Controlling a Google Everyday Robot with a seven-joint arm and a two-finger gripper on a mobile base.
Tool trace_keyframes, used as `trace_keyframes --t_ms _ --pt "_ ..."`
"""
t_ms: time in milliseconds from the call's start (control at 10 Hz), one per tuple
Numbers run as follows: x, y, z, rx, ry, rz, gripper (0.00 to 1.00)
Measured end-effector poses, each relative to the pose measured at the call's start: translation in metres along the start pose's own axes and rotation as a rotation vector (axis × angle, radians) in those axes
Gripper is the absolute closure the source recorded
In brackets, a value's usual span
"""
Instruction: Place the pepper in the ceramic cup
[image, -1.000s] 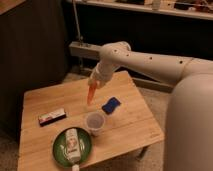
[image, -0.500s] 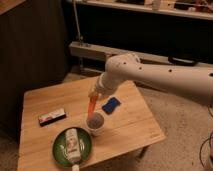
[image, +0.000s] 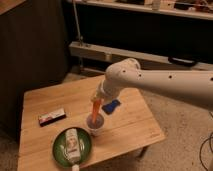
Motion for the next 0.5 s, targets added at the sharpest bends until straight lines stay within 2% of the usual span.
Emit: trace_keyframes --t_ms 500 --pt "0.0056 -0.0059 0.0041 0.009 -0.021 -0.015 0.95"
